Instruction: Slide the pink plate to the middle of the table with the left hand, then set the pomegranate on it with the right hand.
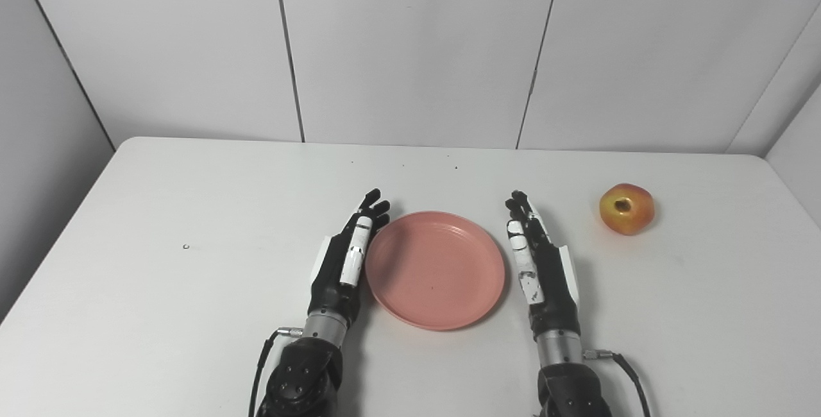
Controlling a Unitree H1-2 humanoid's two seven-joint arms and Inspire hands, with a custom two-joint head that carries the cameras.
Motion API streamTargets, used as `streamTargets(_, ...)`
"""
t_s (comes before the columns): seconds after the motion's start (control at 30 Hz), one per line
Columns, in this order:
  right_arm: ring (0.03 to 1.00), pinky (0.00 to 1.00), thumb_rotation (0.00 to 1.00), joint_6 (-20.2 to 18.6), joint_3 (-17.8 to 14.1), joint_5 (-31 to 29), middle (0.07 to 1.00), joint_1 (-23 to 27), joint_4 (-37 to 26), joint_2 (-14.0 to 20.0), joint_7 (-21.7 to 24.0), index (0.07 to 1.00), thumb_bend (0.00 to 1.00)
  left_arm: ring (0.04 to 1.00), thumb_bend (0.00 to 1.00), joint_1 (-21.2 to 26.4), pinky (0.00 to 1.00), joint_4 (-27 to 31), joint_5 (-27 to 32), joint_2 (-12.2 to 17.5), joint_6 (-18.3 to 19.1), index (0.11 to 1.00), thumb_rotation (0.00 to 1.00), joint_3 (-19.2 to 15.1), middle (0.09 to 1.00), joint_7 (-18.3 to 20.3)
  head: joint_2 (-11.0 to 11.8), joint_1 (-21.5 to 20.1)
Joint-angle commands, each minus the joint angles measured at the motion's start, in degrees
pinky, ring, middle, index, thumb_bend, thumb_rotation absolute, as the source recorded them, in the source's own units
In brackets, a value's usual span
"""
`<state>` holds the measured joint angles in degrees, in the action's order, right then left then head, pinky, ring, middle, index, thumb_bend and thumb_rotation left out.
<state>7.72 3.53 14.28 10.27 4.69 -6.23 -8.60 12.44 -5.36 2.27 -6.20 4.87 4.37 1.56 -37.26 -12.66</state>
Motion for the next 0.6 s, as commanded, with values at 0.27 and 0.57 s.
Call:
streamTargets(0.27,0.909,0.90,0.87,-1.53,-2.54,8.45,0.895,2.62,-7.83,2.01,-5.72,0.910,0.61,0.926,0.28,0.24,0.93,2.04,1.67,0.27,1.44,0.910,1.00,-0.05,0.921,1.33,-0.03,-0.90)
streamTargets(0.57,0.899,0.87,0.67,-1.47,-4.82,10.79,0.904,4.78,-8.29,6.07,-7.19,0.927,0.64,0.922,0.27,0.27,0.93,1.85,1.64,0.48,1.41,0.905,1.00,0.03,0.915,1.14,0.04,-1.05)
